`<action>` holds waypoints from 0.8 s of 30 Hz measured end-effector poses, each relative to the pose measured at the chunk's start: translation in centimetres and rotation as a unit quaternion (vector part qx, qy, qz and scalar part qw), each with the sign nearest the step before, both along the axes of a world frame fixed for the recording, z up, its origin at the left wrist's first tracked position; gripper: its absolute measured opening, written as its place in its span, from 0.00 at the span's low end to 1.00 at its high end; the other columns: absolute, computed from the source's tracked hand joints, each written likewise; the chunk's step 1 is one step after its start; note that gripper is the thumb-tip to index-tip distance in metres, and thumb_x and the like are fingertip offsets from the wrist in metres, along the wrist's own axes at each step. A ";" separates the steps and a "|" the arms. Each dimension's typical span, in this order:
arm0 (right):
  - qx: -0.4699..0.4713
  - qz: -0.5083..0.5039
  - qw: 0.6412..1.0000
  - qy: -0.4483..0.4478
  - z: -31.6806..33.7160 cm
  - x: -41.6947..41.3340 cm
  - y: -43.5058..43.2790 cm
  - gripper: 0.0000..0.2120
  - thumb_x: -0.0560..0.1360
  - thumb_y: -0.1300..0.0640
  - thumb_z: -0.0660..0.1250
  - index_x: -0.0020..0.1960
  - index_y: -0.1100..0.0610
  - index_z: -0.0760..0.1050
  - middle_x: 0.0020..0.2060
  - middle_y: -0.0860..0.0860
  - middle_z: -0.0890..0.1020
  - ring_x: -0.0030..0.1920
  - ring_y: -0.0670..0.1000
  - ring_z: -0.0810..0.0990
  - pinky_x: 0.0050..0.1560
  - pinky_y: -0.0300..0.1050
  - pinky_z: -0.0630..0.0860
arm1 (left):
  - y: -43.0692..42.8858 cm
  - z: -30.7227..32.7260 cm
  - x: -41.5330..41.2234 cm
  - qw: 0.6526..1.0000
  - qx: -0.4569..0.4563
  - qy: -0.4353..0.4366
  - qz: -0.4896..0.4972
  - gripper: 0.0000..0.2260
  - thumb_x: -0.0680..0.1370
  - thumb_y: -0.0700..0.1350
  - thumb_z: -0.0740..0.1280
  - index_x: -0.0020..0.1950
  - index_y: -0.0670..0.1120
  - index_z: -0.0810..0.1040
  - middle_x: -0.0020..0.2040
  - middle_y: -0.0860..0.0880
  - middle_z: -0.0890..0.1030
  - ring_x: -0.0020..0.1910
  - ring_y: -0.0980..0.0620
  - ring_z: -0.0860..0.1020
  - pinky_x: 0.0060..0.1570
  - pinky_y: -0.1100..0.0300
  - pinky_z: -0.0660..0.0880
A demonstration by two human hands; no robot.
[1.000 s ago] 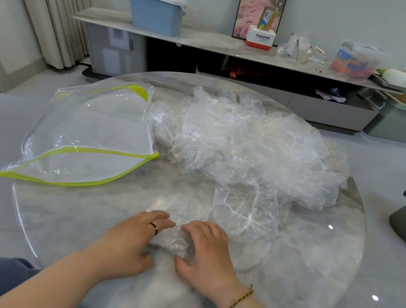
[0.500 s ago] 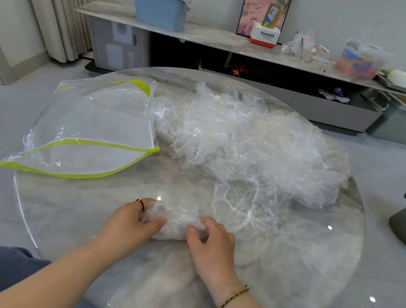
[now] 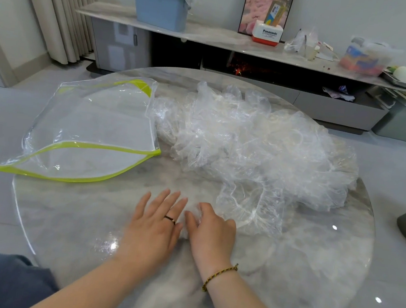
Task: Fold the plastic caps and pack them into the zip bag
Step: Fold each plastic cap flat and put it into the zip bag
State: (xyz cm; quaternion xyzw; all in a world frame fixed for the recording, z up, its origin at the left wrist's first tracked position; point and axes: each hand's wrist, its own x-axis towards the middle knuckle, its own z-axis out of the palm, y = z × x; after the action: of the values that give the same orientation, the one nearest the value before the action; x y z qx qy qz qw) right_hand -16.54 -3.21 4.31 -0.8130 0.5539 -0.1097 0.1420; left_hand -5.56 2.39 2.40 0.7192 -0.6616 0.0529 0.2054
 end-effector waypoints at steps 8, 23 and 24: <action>-0.165 0.023 0.982 -0.087 -0.9 0.4 -0.1 0.19 0.69 0.56 0.58 0.60 0.54 0.66 0.51 0.51 0.81 0.51 0.50 0.76 0.48 0.44 0.77 | -0.1 -0.5 -0.5 0.977 0.210 0.012 0.017 0.24 0.71 0.51 0.52 0.54 0.40 0.82 0.53 0.46 0.82 0.52 0.49 0.81 0.56 0.55 0.62; 0.005 0.143 0.988 0.049 -1.2 0.8 -0.1 0.21 0.69 0.52 0.52 0.48 0.52 0.83 0.51 0.47 0.83 0.52 0.46 0.82 0.49 0.44 0.78 | -0.7 0.5 -1.0 0.967 0.252 -0.007 0.036 0.46 0.56 0.54 0.20 0.76 0.47 0.37 0.76 0.51 0.38 0.74 0.54 0.37 0.68 0.57 0.31; 0.002 0.134 0.990 0.047 -1.3 0.8 0.0 0.21 0.68 0.52 0.52 0.48 0.52 0.83 0.52 0.48 0.83 0.53 0.47 0.82 0.50 0.44 0.78 | -0.7 0.5 -1.0 0.967 0.254 -0.005 0.036 0.46 0.57 0.54 0.21 0.76 0.48 0.38 0.76 0.51 0.38 0.74 0.55 0.37 0.70 0.57 0.33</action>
State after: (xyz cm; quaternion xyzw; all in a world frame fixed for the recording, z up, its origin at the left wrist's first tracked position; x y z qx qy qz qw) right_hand -15.78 -3.23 3.03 -0.8840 0.4459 -0.0504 0.1308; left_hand -6.51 1.68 2.94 0.7708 -0.6282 -0.1060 0.0106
